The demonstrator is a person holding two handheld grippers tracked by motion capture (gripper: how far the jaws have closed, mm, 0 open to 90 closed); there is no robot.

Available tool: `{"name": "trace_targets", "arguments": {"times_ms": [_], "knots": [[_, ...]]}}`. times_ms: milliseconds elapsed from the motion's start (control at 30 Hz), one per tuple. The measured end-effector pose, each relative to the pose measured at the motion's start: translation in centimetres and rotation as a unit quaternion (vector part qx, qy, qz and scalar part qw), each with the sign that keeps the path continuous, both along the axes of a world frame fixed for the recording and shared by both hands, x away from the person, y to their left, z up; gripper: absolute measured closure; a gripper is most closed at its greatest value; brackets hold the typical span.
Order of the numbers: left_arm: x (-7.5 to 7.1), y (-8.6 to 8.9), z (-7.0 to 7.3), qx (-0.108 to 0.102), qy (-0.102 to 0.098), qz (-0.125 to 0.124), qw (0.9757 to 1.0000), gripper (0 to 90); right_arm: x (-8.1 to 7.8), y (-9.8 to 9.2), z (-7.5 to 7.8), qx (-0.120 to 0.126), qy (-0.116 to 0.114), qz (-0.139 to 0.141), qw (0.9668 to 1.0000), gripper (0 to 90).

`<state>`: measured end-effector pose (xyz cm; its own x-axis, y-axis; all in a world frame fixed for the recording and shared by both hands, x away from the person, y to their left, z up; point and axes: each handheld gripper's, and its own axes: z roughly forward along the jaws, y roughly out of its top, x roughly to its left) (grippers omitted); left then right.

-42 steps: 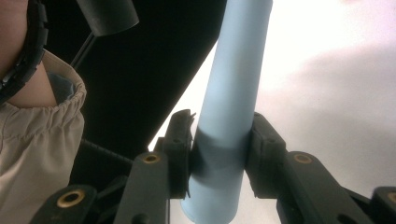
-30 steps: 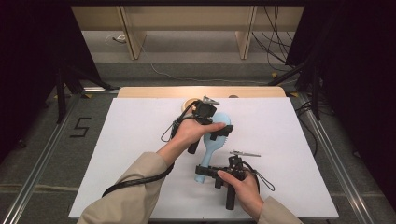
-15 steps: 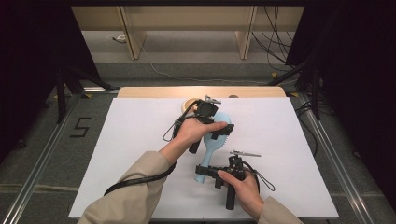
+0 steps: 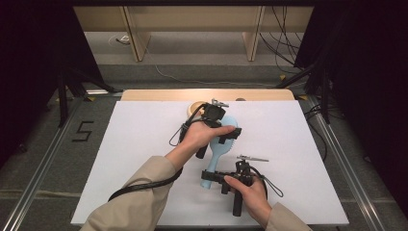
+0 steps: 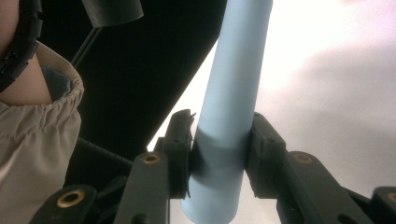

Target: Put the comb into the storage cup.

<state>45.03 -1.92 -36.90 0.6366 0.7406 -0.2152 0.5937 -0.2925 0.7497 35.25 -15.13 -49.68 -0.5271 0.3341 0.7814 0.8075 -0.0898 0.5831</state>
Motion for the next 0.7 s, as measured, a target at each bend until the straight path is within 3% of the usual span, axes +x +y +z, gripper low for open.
{"name": "trace_targets", "arguments": {"times_ms": [367, 700], "knots": [[-0.20, -0.12, -0.10, -0.003, 0.003, -0.002, 1.0000, 18.1, 0.00, -0.03, 0.04, -0.002, 0.001, -0.001, 1.0000, 65.7], [-0.68, -0.07, 0.14, -0.010, -0.009, -0.012, 0.9998, 18.8, 0.05, 0.02, -0.07, -0.015, -0.018, -0.004, 0.9997, 65.8]]}}
